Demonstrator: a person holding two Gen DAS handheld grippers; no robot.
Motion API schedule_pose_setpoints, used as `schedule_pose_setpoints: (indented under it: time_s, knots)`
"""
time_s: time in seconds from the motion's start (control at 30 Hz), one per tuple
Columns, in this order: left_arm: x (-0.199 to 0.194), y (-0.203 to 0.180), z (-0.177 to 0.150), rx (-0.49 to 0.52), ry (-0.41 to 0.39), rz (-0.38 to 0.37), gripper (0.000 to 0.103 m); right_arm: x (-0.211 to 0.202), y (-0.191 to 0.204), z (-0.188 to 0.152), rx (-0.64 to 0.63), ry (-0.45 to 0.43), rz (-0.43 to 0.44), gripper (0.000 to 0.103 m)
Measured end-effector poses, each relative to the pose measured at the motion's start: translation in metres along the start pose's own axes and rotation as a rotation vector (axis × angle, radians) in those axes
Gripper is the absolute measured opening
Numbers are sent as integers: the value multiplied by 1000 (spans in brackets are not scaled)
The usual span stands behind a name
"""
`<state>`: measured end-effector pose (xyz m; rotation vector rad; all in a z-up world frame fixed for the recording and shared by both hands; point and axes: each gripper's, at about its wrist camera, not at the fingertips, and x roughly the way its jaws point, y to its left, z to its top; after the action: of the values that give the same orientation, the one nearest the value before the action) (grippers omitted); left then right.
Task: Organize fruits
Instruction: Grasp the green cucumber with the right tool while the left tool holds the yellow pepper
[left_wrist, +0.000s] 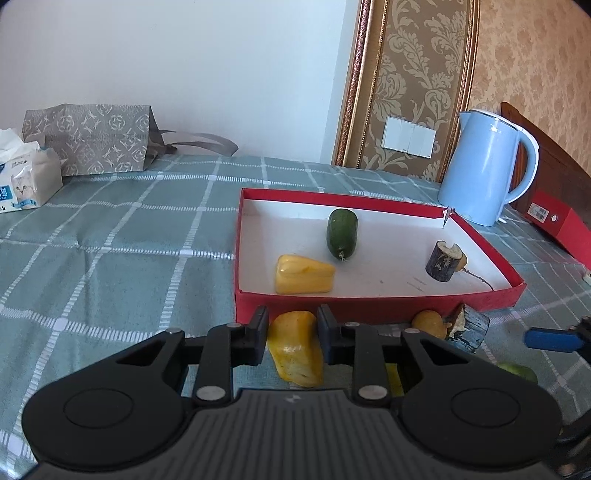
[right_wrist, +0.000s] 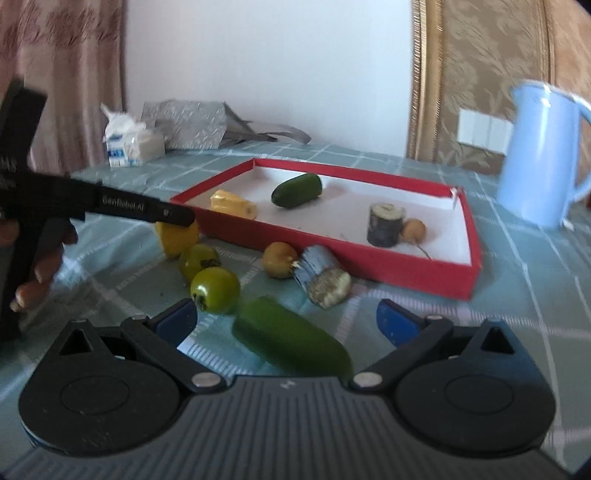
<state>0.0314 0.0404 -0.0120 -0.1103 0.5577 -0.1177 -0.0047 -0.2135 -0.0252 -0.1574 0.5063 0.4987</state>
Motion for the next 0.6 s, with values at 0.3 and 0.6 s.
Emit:
schedule_pose_setpoints:
  time_s: [0.3,0.6]
  knots:
    - [0,-1,0,6,0,-5,27,7,-6,0,-21,60,5,83]
    - [0,-1,0,9,1,-6,27,-6,3,-5,-290,71,120,73]
